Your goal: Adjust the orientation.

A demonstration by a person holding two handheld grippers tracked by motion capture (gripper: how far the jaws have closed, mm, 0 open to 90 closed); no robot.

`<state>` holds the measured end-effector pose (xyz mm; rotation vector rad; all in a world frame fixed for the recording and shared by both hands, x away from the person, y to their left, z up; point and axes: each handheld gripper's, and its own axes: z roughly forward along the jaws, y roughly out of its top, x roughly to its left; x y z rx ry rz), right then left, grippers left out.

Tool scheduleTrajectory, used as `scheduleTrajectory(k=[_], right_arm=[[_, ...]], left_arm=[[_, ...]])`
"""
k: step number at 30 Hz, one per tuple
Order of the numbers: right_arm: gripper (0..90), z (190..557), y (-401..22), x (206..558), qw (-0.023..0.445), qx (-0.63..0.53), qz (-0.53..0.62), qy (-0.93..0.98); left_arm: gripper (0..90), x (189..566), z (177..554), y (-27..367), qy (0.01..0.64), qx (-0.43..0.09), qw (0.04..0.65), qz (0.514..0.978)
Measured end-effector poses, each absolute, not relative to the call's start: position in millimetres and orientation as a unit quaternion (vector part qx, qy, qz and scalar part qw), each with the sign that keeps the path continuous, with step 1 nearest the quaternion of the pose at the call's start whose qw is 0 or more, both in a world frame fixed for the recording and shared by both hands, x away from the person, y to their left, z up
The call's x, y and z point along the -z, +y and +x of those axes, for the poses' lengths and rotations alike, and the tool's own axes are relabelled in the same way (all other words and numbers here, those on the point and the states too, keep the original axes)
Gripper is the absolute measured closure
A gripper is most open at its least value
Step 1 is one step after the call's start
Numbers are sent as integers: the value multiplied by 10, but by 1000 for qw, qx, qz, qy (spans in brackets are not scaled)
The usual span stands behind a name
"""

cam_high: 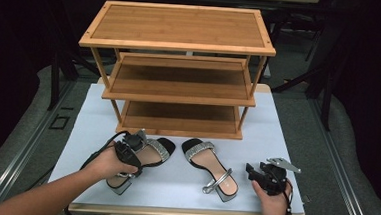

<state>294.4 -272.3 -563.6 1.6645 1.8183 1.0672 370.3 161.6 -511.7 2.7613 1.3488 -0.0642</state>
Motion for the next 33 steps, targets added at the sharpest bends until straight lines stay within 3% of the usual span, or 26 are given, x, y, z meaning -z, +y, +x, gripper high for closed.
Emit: scheduleTrajectory(k=[6,33], right_arm=[[418,2950,-2725,5646,227,-395,602,655],[414,2939,-2713,5629,221,-396,601,658]], left_arm=[[400,5107,3705,1623,443,19,38,896],[418,5080,3703,1650,440,14,45,897]])
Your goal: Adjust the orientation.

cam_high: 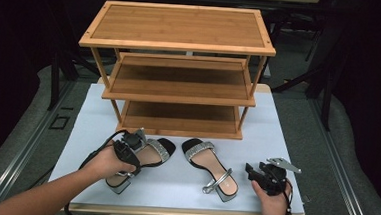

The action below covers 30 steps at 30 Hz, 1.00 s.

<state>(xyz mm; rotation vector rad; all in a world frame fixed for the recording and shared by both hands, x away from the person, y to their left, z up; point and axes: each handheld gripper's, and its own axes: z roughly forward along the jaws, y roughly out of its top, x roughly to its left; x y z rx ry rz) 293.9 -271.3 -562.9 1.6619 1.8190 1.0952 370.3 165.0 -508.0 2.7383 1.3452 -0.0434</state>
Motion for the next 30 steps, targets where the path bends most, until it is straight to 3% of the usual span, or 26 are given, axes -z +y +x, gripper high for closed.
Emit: scheduleTrajectory(k=[30], right_arm=[[411,2942,-2723,5636,221,-394,604,657]], left_arm=[[422,4779,3733,1818,457,11,70,886]])
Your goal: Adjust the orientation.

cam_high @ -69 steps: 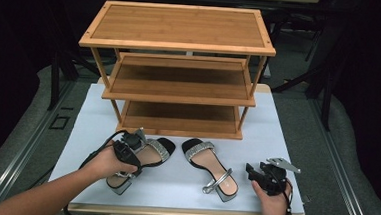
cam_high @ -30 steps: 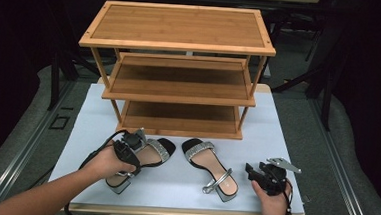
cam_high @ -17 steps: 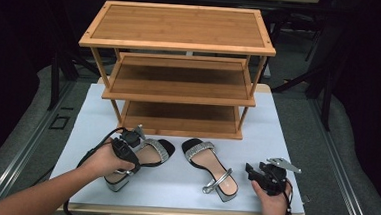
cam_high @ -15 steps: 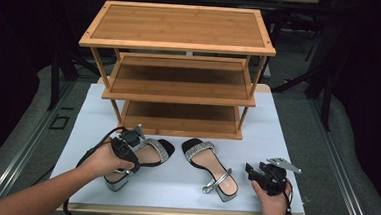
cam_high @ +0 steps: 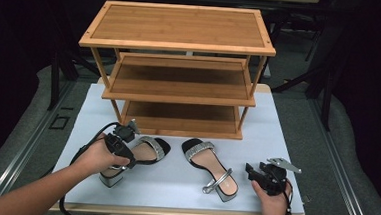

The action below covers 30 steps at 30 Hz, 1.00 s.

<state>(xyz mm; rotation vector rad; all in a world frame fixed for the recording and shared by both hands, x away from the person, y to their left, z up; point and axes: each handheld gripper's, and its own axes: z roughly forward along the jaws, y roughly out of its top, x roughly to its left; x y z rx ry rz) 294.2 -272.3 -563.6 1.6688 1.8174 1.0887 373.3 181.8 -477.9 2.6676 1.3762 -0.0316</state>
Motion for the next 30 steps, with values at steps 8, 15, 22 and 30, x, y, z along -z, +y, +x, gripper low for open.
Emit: scheduleTrajectory(k=[8,15,22,30], right_arm=[[410,2942,-2721,5637,220,-395,605,655],[409,2943,-2725,5639,219,-396,604,656],[408,2948,-2738,5642,215,-396,608,654],[408,2948,-2740,5641,213,-398,607,654]], left_arm=[[423,4663,3783,1798,467,8,96,879],[423,4652,3887,1784,483,-3,107,869],[423,4704,4046,1778,507,-22,139,850],[423,4758,4122,1807,532,-53,188,824]])
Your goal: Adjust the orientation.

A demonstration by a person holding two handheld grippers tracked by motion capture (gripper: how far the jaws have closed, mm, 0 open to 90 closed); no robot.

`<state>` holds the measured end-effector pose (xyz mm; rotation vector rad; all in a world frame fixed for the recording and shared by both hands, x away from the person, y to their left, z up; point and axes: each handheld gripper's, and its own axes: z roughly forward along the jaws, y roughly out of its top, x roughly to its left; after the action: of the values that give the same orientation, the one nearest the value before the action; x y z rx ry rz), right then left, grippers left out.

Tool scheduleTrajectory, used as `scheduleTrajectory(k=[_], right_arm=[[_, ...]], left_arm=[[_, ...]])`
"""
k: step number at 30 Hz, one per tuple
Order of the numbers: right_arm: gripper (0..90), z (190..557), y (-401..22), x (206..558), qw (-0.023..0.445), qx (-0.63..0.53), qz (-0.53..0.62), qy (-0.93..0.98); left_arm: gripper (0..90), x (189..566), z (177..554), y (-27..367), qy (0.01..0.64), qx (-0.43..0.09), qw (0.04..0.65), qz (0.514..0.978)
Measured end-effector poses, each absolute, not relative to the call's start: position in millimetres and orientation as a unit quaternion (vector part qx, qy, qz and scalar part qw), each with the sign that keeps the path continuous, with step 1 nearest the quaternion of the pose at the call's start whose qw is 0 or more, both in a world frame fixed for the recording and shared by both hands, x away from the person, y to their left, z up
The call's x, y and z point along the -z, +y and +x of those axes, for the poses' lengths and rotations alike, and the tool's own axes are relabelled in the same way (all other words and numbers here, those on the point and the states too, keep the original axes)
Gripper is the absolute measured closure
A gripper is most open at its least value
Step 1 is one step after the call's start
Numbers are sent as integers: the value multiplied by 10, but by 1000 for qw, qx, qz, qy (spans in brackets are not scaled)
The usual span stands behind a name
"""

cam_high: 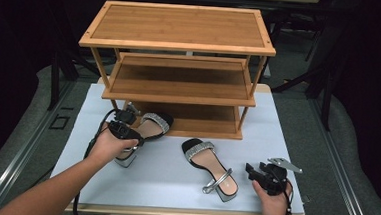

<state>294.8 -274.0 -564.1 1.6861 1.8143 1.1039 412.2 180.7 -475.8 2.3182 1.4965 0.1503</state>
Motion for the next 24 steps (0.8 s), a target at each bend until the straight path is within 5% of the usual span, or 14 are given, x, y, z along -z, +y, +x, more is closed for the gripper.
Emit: scheduleTrajectory(k=[21,24], right_arm=[[409,2953,-2743,5644,210,-398,608,654],[409,2954,-2741,5645,209,-397,609,654]], left_arm=[[446,4926,4213,1632,572,-104,277,765],[709,4791,4204,1675,570,-151,325,739]])
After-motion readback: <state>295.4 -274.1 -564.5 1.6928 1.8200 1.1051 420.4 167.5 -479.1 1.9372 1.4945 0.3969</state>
